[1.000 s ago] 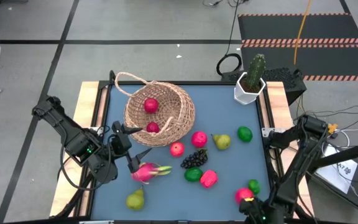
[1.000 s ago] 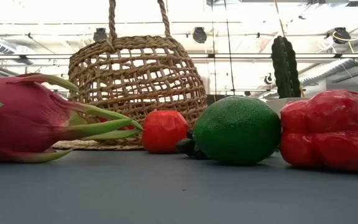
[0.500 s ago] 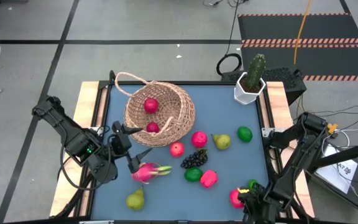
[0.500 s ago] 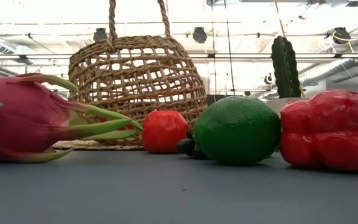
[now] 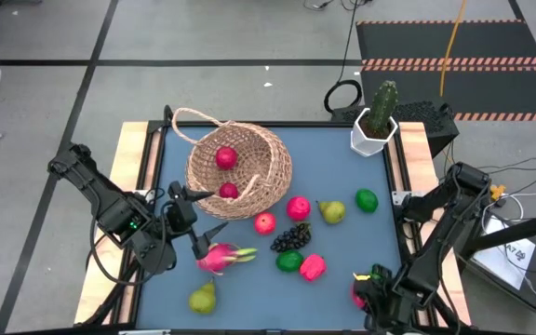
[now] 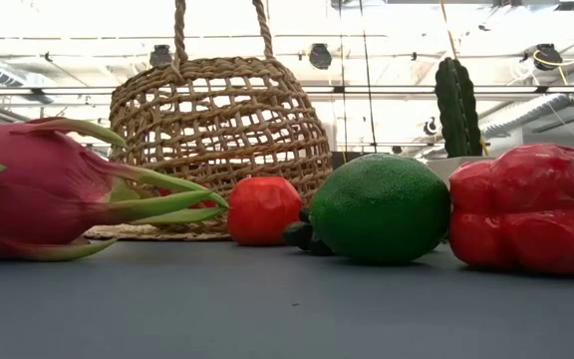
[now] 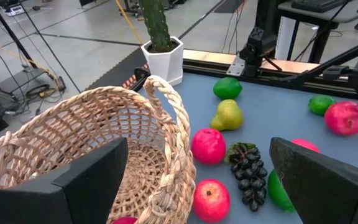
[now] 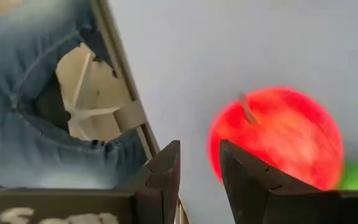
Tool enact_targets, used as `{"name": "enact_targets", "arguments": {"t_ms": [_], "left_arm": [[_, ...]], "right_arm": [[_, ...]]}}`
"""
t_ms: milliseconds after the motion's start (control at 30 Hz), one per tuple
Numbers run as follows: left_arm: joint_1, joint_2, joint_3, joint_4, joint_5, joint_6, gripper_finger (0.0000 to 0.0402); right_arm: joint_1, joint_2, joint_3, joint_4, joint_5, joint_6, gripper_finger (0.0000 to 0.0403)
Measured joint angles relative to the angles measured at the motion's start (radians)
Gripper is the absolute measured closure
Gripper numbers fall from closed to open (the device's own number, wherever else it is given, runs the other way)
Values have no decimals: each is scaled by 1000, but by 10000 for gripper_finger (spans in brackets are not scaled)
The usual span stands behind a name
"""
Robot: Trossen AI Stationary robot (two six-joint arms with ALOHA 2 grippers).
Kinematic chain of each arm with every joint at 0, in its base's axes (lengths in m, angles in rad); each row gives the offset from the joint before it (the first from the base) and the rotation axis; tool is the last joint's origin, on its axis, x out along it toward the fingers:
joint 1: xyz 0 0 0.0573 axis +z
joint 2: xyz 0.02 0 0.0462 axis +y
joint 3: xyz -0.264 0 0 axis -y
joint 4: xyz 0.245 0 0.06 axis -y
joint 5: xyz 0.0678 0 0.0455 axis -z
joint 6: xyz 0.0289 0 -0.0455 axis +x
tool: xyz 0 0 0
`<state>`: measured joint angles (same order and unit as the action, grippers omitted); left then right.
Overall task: Build produce basket
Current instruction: Put the red apple into the basket
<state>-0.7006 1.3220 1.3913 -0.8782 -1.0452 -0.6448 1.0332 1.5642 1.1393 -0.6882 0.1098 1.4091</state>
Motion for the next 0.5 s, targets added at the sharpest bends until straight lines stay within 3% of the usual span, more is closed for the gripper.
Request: {"name": "enact_targets", "arguments": {"t_ms": [267, 500], "left_arm": [[0, 0, 0, 0, 0, 5, 11], [0, 0, 0, 1, 0, 4, 11]], "right_arm": [[-18, 0, 0, 32, 81, -279, 295], [-81, 0, -1, 3, 125, -489, 248]]}}
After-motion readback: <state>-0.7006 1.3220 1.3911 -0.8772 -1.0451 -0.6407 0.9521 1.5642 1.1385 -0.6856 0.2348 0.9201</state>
